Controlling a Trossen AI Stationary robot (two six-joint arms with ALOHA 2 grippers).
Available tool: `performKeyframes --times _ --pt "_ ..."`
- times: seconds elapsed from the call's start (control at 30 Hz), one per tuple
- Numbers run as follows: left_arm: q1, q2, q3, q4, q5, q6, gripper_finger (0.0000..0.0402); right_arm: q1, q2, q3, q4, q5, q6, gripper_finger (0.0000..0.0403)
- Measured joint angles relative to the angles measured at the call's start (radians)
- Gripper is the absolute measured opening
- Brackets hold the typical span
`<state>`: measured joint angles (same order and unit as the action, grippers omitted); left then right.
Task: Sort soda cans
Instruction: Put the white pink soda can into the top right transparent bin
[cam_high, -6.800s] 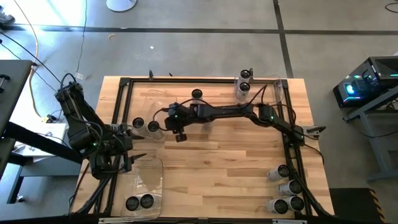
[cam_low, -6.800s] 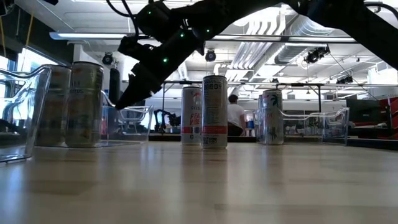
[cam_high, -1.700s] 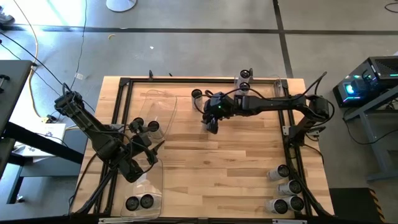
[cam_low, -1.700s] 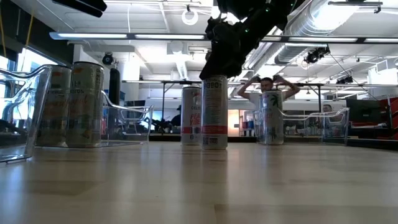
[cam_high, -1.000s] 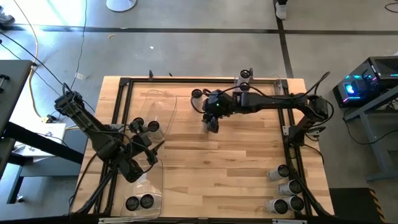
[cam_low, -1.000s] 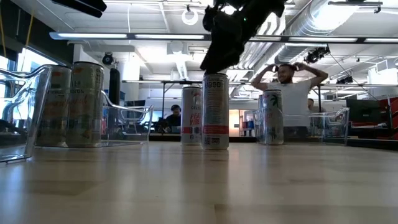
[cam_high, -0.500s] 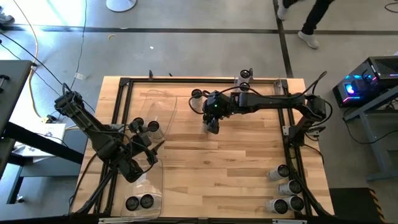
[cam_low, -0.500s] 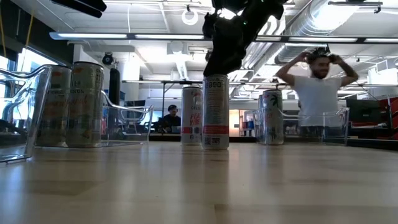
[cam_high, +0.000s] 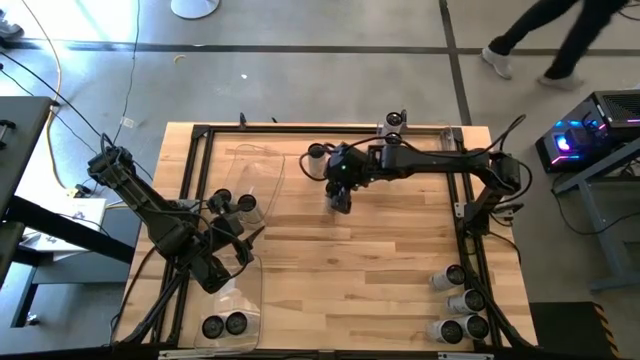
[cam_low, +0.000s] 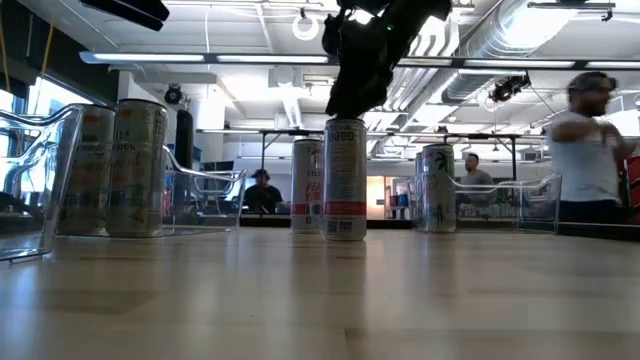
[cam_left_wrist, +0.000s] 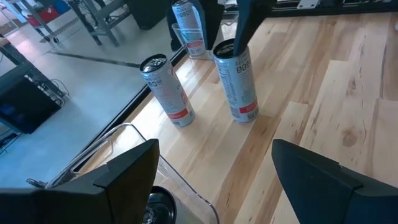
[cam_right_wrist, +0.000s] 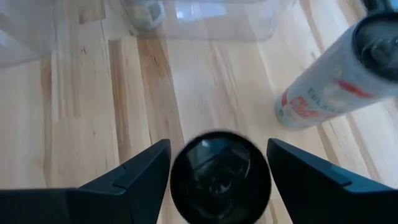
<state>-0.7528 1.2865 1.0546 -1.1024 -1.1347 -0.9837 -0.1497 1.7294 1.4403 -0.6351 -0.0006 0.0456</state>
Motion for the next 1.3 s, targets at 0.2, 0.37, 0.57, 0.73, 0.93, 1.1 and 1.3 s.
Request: performKeyframes --times 0.2,0.37,0.57,0.73,0.93,1.1,1.3 --pt "0.0 0.0 0.0 -0.007 0.0 0.001 0.0304 0.012 0.02 0.004 -0.025 0.007 0.003 0.0259" --pt "0.0 0.0 0.0 -0.009 0.0 0.002 0.0304 0.014 0.055 0.007 -0.023 0.001 -0.001 0.026" --pt "0.0 0.0 0.0 -0.01 0.005 0.003 0.0304 -0.004 0.067 0.006 -0.023 -0.061 -0.009 0.026" --pt "0.0 0.0 0.0 -0.012 0.006 0.003 0.0304 -0.01 0.071 0.003 -0.045 -0.085 -0.039 0.0282" --pt "0.0 0.0 0.0 -0.019 0.007 0.002 0.0304 -0.011 0.109 -0.003 -0.123 -0.082 -0.051 0.032" --pt "0.0 0.0 0.0 -0.022 0.007 0.001 0.0304 -0.012 0.125 -0.004 -0.149 -0.035 -0.054 0.0323" --pt "0.0 0.0 -0.001 -0.023 0.009 -0.006 0.0304 0.016 0.112 0.002 -0.109 -0.026 -0.072 0.0323"
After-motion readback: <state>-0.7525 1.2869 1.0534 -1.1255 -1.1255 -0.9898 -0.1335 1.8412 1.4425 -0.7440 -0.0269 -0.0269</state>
